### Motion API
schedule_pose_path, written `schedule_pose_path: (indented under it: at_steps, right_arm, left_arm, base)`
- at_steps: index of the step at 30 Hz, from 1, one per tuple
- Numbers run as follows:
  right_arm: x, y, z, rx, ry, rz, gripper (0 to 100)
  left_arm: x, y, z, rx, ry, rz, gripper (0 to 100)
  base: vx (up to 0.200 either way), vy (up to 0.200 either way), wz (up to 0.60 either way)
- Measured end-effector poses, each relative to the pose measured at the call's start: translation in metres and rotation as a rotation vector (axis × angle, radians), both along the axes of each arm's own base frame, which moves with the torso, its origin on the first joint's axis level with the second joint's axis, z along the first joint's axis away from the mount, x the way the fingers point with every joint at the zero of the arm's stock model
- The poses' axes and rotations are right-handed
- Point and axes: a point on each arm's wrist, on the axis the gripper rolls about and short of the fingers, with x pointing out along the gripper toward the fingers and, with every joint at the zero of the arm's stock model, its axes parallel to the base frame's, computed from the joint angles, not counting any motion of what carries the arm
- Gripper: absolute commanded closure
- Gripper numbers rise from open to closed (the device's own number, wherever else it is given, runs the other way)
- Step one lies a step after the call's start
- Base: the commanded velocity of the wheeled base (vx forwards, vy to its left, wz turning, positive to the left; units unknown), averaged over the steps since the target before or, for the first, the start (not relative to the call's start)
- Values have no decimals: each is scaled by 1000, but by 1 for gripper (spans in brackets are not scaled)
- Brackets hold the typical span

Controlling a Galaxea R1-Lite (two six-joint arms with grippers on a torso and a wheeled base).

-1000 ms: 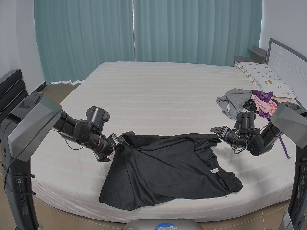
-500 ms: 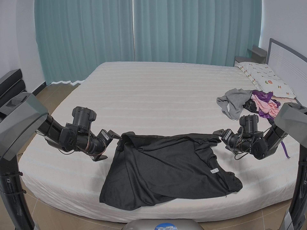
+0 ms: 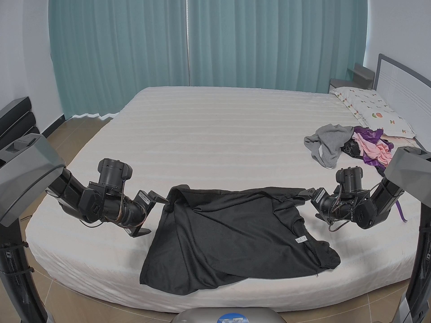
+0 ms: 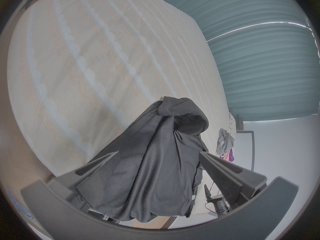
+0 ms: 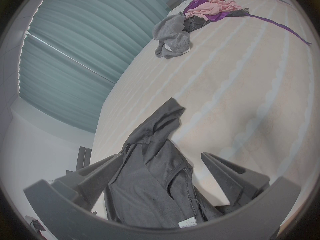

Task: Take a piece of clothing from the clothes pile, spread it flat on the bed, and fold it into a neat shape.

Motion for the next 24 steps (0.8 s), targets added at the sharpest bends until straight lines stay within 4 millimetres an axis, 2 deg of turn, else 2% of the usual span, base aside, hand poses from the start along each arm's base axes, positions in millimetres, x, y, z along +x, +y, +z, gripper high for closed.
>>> schedule_pose_path:
  at_steps: [6,15,24]
  right_arm:
    - [0,3,-3,-1,5,8,0]
    - [6,8,-8,-3,-2,14,0]
    - [3,33,-13,-13,-14,65,0]
  left_arm:
    - [-2,0,1,-1,-2,-3,0]
    - [-1,2,3,-4,-10,6,0]
    - [2,12,7,-38,-1,70,0]
  base:
    - [0,-200,0]
    - [0,0,0]
    - [0,0,0]
